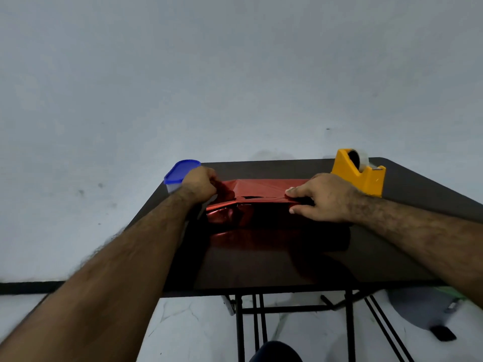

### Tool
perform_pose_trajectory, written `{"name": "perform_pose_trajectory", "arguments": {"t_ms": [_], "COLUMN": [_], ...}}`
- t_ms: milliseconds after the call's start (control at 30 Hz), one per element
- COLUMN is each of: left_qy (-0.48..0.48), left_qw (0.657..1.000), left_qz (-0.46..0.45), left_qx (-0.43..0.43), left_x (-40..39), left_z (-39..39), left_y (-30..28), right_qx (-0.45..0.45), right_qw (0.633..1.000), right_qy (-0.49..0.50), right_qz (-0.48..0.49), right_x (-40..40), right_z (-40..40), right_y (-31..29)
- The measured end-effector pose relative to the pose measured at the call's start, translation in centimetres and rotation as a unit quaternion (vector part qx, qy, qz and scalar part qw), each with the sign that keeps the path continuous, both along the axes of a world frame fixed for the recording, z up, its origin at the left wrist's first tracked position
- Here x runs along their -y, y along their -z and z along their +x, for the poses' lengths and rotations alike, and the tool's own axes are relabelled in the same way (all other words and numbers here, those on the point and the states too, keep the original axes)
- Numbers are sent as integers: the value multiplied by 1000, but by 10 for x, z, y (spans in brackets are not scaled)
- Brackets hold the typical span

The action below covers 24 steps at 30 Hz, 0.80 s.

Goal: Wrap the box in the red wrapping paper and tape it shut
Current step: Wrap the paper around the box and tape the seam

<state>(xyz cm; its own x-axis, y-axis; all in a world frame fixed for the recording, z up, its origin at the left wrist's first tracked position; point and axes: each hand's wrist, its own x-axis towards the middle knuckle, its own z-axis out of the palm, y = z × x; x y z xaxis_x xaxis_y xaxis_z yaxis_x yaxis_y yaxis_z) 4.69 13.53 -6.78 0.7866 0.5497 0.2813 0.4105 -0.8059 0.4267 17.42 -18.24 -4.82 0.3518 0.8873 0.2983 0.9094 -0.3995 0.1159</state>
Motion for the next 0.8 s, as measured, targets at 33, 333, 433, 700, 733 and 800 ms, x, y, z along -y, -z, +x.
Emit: {"name": "perform_pose_trajectory", "arguments": {"t_ms": [33, 333, 433, 700, 733, 800], "left_qy": [-42, 260, 241, 187, 184, 173], "left_qw": [999, 954, 929, 951, 949, 942], "left_qz": [18, 148, 279, 236, 249, 282], "left_qx": [16, -3, -9, 73, 64, 60], "left_x": [2, 114, 123, 137, 140, 142], "left_z": [0, -30, -26, -20, -17, -13], "left_y": [-4, -17, 6, 8, 8, 12], "right_qx": [-7, -51, -62, -52, -52, -57], "right_qw": [1000, 997, 995, 991, 990, 989], "right_qy": [0, 1, 12, 37, 41, 44], "right_qz": [2, 53, 76, 120, 121, 127], "right_x": [0, 7, 10, 8, 7, 7], "right_z": [0, -8, -11, -14, -13, -13], "right_y": [0, 15, 18, 26, 26, 27]}}
